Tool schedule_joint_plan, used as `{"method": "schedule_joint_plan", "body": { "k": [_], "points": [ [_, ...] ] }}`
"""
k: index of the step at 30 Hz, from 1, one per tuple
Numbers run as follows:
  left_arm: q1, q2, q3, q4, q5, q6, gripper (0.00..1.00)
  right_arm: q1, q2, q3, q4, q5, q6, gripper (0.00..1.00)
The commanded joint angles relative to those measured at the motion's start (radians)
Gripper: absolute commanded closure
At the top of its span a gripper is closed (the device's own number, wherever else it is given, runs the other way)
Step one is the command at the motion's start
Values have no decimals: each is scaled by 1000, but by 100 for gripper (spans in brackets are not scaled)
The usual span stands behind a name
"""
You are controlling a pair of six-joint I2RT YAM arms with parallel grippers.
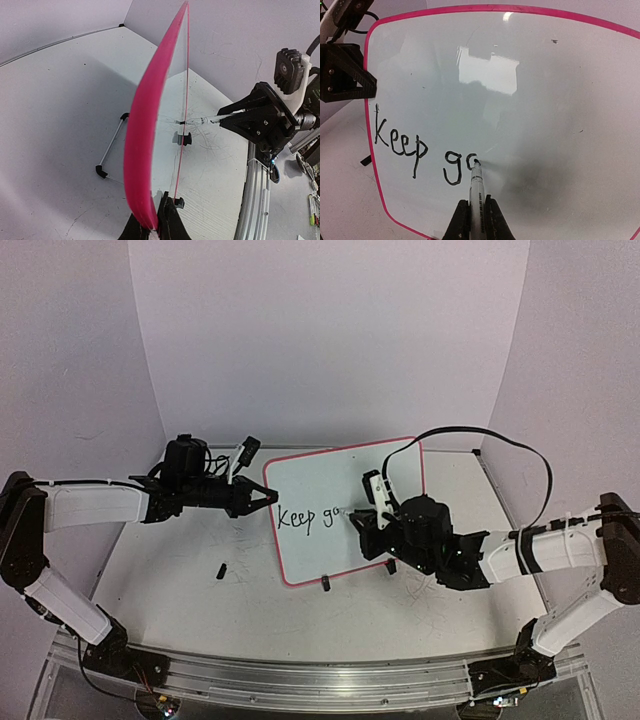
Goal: Write a sentence on the whiteboard
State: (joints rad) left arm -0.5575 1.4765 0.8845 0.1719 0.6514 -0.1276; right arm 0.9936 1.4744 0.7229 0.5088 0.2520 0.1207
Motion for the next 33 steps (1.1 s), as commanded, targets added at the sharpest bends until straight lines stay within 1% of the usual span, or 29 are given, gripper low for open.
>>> {"method": "schedule_joint_plan", "body": {
  "k": [1, 9, 16, 26, 33],
  "points": [
    [10, -10, 23, -19, -130, 97, 100, -2, 26, 46, 36, 12, 1, 100],
    [9, -12, 22, -20, -132, 99, 100, -1, 26, 39, 33, -10, 3, 100],
    [9, -17, 17, -19, -143, 101, 100, 3, -117, -28, 42, 5, -11, 100],
    [10, -20, 19, -20, -143, 100, 100, 0, -43, 21, 43, 42, -15, 100],
    [9, -22, 17, -21, -143, 101, 100, 0, -36, 31, 56, 52, -23, 100]
  ]
}}
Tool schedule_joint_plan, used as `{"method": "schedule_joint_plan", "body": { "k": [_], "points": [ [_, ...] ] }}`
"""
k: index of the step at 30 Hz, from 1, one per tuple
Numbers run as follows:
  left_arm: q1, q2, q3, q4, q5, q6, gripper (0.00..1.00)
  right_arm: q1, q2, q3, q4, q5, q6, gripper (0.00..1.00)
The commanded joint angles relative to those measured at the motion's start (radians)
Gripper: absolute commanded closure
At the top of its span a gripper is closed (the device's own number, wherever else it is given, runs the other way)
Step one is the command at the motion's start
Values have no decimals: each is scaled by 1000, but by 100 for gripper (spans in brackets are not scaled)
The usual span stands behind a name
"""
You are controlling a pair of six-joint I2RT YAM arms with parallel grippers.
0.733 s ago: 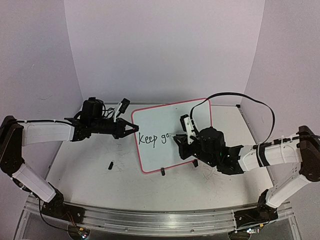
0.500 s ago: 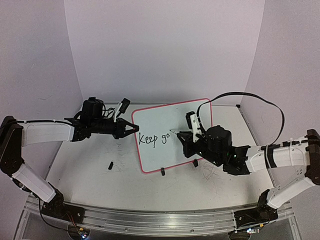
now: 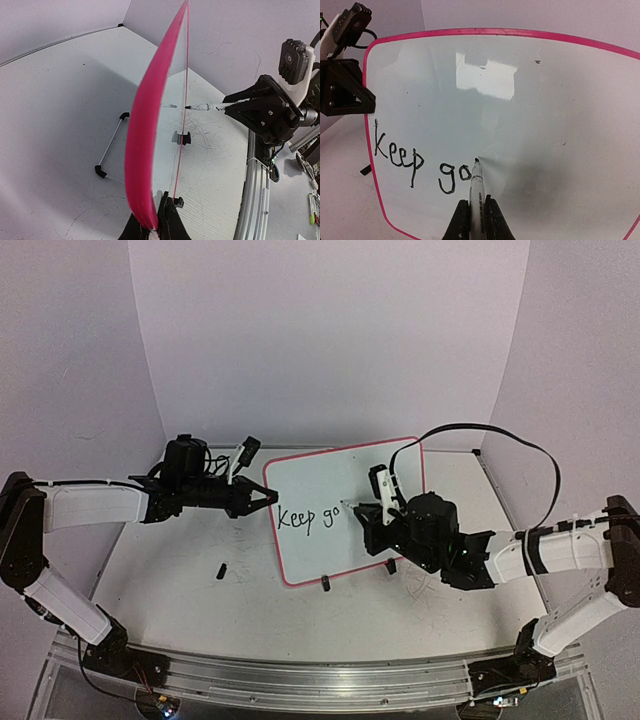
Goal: Write a sentence on the whiteboard
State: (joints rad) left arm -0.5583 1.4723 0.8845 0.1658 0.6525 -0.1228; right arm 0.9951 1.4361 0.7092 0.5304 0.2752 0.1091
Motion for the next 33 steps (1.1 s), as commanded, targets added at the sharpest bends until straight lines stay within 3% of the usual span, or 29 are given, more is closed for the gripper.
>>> {"method": "schedule_joint_plan", "body": {
  "k": [1, 33],
  "points": [
    [10, -17, 17, -15, -144, 96, 100, -3, 3, 45, 35, 30, -14, 100],
    [10, -19, 19, -15, -140, 95, 100, -3, 25, 34, -1, 34, 8, 100]
  ]
}}
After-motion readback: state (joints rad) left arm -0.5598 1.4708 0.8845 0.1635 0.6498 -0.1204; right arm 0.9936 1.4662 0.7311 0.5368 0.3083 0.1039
